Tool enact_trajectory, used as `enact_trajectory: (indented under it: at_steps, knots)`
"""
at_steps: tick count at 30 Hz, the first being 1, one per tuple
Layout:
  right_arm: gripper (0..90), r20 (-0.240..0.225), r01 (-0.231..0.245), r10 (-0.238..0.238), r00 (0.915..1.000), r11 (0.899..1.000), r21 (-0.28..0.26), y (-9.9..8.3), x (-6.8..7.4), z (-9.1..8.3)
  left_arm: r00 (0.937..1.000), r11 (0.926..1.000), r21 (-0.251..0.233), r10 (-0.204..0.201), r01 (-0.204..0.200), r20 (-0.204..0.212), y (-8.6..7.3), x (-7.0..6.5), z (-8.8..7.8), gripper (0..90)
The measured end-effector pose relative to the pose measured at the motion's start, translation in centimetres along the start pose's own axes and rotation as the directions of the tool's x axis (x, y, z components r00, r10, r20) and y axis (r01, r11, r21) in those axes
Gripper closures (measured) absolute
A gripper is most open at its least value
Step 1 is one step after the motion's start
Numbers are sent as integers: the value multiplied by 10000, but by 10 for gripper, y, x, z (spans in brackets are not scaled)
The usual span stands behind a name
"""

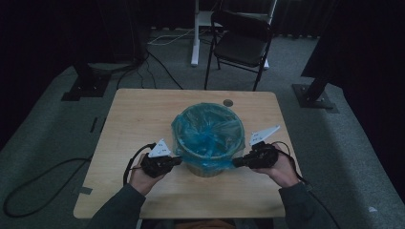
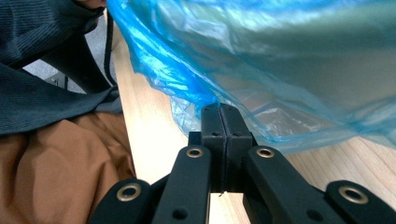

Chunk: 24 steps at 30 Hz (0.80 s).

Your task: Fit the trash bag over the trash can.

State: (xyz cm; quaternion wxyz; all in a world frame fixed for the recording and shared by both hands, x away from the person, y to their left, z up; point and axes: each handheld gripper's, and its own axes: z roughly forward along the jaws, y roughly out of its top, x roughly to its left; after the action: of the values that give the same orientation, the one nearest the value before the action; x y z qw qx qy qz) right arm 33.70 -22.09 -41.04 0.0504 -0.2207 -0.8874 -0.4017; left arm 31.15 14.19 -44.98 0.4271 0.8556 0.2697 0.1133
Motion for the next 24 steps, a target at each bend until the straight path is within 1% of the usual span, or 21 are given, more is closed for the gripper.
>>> enact_trajectory:
  at_steps: [1,6,10,13,14,15,16,18,19,21,22,24]
  knots:
    - [900,202,-183,182,9996,9998,44,-3,-4,-2,10000,10000,-15,3,-3,4,0,-1,0,891]
    - [900,475,-604,602,9971,9982,32,-9,-12,-6,9998,9998,-75,-176,176,20,0,3,-1,887]
    - [900,498,-773,761,9959,9968,223,-14,-15,-7,9996,9996,-82,-266,266,-60,-1,4,-3,877]
    - [896,525,-737,722,9960,9970,256,-16,-15,-9,9992,9993,-119,-361,359,-189,-1,6,-7,845]
    - [883,526,-722,712,9961,9972,179,-16,-14,-11,9987,9987,-236,-457,452,-209,-2,7,-10,825]
    - [851,530,-708,700,9961,9974,130,-16,-14,-13,9987,9982,-338,-491,486,-159,-2,8,-13,802]
    - [811,470,-595,592,9971,9982,39,-17,-14,-16,9985,9974,-482,-537,532,-102,-3,8,-16,773]
    - [746,163,-504,509,9986,9983,-307,-18,-13,-26,9984,9960,-710,-558,548,-118,-2,8,-22,725]
    - [730,151,-512,519,9985,9976,-468,-18,-12,-31,9984,9960,-710,-558,548,-118,-2,8,-22,716]
    - [707,192,-525,541,9984,9958,-752,-18,-11,-39,9980,9937,-948,-609,590,-175,0,9,-29,698]
    - [707,192,-525,541,9984,9958,-752,-18,-11,-39,9980,9937,-948,-609,590,-175,0,9,-29,693]
    - [676,321,-515,552,9980,9929,-1069,-16,-11,-49,9982,9923,-1117,-558,529,-227,5,9,-34,684]
